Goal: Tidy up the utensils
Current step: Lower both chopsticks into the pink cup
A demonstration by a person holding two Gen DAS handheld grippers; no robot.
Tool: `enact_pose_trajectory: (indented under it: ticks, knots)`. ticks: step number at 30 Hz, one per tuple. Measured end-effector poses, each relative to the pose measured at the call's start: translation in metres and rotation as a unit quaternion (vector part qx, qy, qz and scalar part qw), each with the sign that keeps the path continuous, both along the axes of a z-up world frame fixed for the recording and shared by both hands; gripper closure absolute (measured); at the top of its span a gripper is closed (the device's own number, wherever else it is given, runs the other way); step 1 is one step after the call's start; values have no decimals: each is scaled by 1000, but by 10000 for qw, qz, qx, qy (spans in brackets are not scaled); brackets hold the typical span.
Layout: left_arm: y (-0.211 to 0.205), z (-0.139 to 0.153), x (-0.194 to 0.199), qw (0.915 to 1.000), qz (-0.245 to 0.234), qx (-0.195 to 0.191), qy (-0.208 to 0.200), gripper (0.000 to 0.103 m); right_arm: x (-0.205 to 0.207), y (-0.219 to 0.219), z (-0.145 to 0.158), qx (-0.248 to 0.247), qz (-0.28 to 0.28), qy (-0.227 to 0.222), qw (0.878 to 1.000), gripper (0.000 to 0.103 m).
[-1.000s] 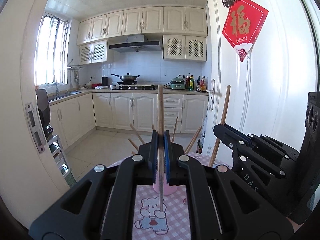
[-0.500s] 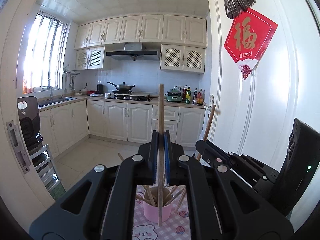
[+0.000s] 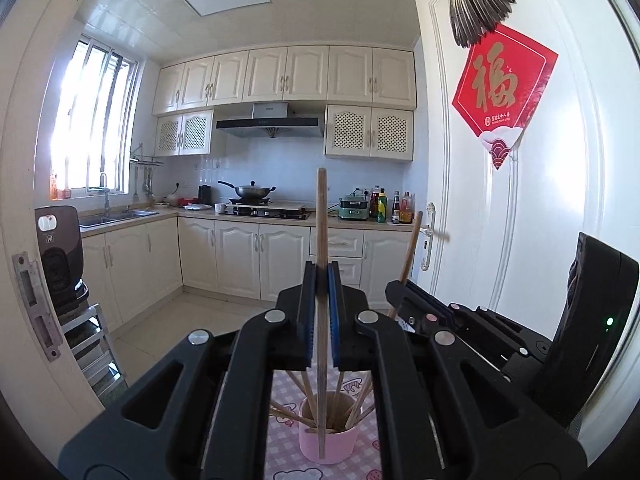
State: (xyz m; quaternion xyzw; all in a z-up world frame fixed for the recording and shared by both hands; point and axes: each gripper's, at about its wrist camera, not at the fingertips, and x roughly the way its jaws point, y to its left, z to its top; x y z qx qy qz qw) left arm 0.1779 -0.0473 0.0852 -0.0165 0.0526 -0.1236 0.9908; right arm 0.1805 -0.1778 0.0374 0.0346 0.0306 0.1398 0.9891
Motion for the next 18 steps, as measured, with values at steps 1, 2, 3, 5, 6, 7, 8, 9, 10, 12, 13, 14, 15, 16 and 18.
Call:
enact_pose_trajectory:
  ticks: [1,2,3,5,6,7,8,9,10,12,13,14,15,16,18]
  knots:
    - [3,0,0,10000,38,-24,-26,97,0,1,0,-5,-2,-7,10000,99]
    - [6,0,0,10000,60,-26,-47,97,1,2,0,-14,9,0,10000,99]
    - [9,0,1,9999,83,-38,-56,97,1,2,0,-12,10,-11,10000,99]
    - [15,2,3,9998,71,-182,-57,97,2,5,1,-24,28,-8,10000,99]
    - [17,4,4,9997,56,-221,-48,97,3,6,1,-28,30,-2,10000,99]
    - [18,5,5,9997,71,-238,-45,97,3,7,2,-42,18,-23,10000,99]
    - [19,8,6,9996,45,-270,-52,97,4,7,2,-55,29,-16,10000,99]
    - [19,10,7,9994,-45,-333,-14,97,5,7,3,-59,33,-1,10000,99]
    - [20,12,8,9990,-119,-435,19,97,6,7,4,-65,12,-18,10000,99]
    - [16,15,7,9987,-155,-484,-56,97,6,5,5,-70,18,-28,10000,99]
    - [14,16,6,9987,-139,-473,-136,97,5,5,6,-73,4,-45,10000,99]
    - [11,16,6,9986,-147,-471,-184,97,4,5,5,-90,-1,-59,9999,99]
    - [9,16,8,9984,-170,-489,-208,97,4,4,5,-98,-3,-56,9999,99]
    - [6,15,10,9983,-157,-510,-231,97,4,2,4,-95,-19,-52,9999,99]
    - [1,11,16,9982,-173,-526,-229,97,4,0,3,-106,-29,-46,9999,99]
